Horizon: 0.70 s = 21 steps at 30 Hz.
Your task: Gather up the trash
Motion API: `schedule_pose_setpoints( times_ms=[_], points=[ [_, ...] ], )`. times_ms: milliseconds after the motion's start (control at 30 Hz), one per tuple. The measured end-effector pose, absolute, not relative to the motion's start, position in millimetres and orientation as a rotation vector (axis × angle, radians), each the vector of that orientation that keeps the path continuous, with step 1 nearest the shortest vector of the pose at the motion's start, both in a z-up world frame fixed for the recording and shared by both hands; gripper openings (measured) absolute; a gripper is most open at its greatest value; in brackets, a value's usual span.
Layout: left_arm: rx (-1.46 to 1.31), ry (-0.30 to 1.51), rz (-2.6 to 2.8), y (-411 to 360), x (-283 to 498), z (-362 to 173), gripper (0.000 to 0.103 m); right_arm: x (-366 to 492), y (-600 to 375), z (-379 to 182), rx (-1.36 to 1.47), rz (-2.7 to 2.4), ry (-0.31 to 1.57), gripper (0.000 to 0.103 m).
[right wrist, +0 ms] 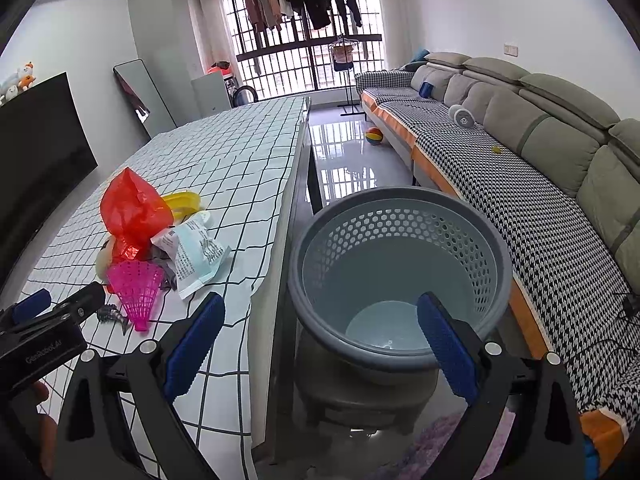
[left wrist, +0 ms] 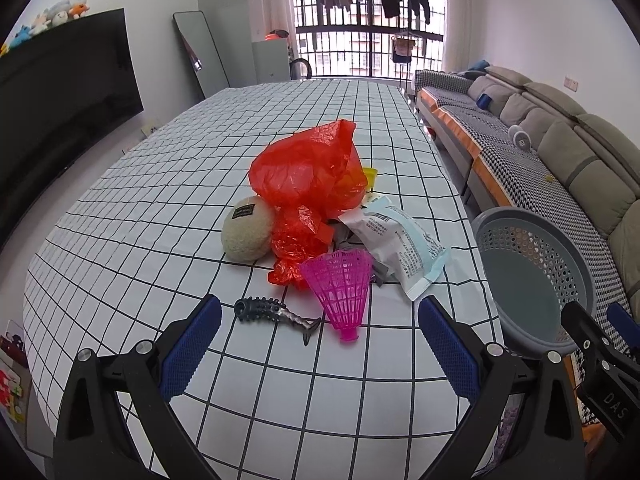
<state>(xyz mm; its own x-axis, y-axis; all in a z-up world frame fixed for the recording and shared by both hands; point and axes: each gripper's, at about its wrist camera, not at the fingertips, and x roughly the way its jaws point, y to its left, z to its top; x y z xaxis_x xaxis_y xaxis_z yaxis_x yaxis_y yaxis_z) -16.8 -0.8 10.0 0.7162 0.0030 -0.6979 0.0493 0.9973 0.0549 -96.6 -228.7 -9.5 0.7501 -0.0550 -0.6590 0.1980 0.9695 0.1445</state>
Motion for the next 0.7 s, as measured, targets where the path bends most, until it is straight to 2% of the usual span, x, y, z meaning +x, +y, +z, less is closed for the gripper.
schedule_pose_setpoints(
  times_ms=[700],
  points=[
    [0.077,0.763,-0.023,-0.4,-20.8,12.6,0.097,-100.6,-230.4,-6.4,0.214,-0.141,0.700,0.093]
  ],
)
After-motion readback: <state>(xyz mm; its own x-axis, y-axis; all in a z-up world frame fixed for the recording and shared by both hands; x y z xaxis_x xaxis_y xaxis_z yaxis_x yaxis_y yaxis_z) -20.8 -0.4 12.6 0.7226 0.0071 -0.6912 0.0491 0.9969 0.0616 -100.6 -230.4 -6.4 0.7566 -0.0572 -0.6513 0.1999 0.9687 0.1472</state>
